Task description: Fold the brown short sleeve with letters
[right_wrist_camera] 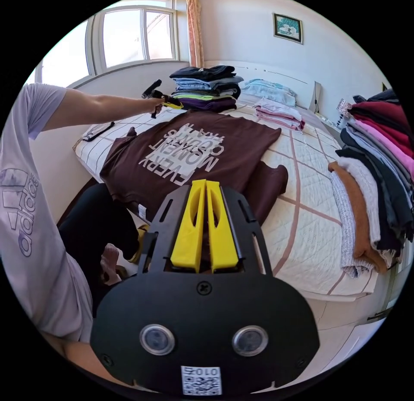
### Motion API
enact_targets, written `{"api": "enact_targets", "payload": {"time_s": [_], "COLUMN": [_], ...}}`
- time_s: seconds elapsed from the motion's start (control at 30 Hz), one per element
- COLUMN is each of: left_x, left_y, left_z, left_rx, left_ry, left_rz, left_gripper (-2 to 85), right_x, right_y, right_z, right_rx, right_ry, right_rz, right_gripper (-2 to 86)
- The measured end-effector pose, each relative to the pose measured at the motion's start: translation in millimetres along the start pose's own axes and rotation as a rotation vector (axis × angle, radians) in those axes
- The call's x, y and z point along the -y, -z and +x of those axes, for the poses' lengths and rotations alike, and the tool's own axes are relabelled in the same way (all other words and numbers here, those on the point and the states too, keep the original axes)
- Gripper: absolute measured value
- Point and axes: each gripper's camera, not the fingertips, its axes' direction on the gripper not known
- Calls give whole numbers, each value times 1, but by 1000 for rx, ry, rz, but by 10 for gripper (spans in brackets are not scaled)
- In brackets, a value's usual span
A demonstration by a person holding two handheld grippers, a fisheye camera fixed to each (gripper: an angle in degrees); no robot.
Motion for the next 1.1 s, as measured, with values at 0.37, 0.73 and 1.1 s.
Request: {"api": "enact_targets", "payload": {"time_s": [0.37, 0.73, 1.1], "left_x": [-283, -323, -391], "left_y": [224, 220, 296], "left_z": [-5, -48, -61], "left_rx": [215, 112, 171], "left_ry": [23, 188, 236], "left_rz": [141, 5, 183], "left_gripper": [94, 64, 0], "right_x": [-42, -27, -50], "right_y": [12, -60, 0], "right_z": [72, 121, 126], "right_rx": [-82, 18, -191], "right_ry": [-432, -590, -615], "right_rz": [39, -81, -200], "right_gripper": [78, 63, 36]}}
